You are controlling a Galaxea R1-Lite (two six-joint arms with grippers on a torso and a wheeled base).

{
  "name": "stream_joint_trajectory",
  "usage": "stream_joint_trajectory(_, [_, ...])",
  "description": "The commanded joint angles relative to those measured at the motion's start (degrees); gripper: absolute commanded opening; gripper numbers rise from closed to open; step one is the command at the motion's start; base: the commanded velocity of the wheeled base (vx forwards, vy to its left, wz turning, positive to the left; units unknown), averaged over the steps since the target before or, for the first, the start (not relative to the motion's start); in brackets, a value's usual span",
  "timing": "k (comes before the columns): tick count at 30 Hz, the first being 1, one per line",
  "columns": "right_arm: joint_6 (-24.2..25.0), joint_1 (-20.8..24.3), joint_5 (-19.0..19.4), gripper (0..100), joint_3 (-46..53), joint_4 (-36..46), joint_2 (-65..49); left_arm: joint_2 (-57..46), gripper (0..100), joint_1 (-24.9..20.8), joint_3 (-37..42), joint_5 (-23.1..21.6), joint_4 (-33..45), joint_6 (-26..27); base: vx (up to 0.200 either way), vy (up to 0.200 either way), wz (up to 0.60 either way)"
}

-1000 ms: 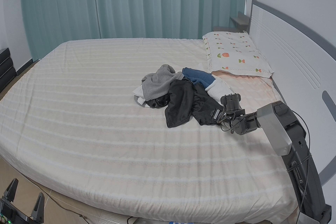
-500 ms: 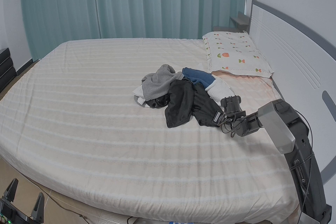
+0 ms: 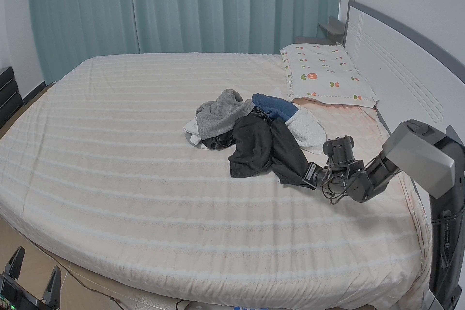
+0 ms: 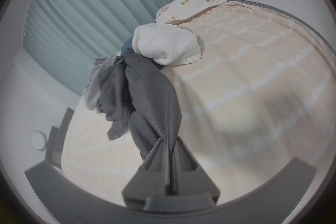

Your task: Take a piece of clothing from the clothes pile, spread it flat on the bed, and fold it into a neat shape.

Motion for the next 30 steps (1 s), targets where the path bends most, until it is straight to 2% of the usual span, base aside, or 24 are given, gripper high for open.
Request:
stream_joint_trajectory(1, [2.44,3.35,7.58,0,25.37,-14.73,-21.49,-0.75,100,0.05,1.01,0.14,0.07,-0.16,0.000,0.000,0.00])
stream_joint_trajectory(4, [3.59,4.40,10.83,0,30.29,-17.19,-29.40,-0.84,100,0.05,1.01,0.49,0.07,-0.87,0.000,0.000,0.00])
stream_joint_trajectory(9, [5.96,5.10,11.36,0,27.48,-16.05,-39.42,-0.84,100,0.05,1.01,0.40,-0.20,-0.52,0.000,0.000,0.00])
stream_joint_trajectory(12, [6.31,5.37,11.36,0,25.63,-15.70,-40.56,-0.75,100,0.05,1.01,0.58,-0.46,-1.04,0.000,0.000,0.00])
stream_joint_trajectory(13, [6.49,5.81,11.27,0,23.96,-15.79,-41.53,0.57,100,-0.04,-5.67,0.84,-4.33,-4.74,0.000,0.000,0.00])
stream_joint_trajectory(14, [6.57,5.81,11.19,0,23.87,-15.79,-41.62,0.92,100,-0.04,-6.72,0.84,-4.68,-5.35,0.000,0.000,0.00])
stream_joint_trajectory(15, [6.93,6.69,11.36,0,23.79,-15.61,-43.99,8.74,100,-0.13,-16.48,0.14,-6.61,-12.38,0.000,0.000,0.00])
stream_joint_trajectory(16, [7.10,7.57,11.45,0,23.70,-15.52,-44.87,12.00,100,-0.04,-18.32,-0.39,-6.17,-12.91,0.000,0.000,0.00])
stream_joint_trajectory(19, [7.36,10.38,11.36,0,23.17,-15.52,-47.68,17.53,100,-0.22,-20.26,-3.20,-5.73,-6.14,0.000,0.000,0.00])
stream_joint_trajectory(21, [7.19,11.34,11.45,0,23.70,-15.08,-49.09,23.42,100,-0.83,-20.26,-5.93,-6.17,-3.59,0.000,0.000,0.00])
stream_joint_trajectory(23, [7.19,11.87,11.36,0,24.14,-14.29,-49.61,26.59,100,-0.83,-20.43,-6.63,-6.53,-3.77,0.000,0.000,0.00])
stream_joint_trajectory(24, [7.19,12.75,10.92,0,24.75,-12.18,-51.46,33.44,100,-1.01,-20.52,-7.24,-8.81,-4.30,0.000,0.000,0.00])
stream_joint_trajectory(27, [7.10,12.75,11.98,0,25.10,-9.90,-55.41,41.44,100,-2.33,-19.99,-7.77,-13.91,-4.38,0.000,0.000,0.00])
stream_joint_trajectory(30, [7.01,13.01,14.35,0,25.02,-4.71,-59.11,52.95,100,-7.78,-20.26,-7.60,-20.32,-4.47,0.000,0.000,0.00])
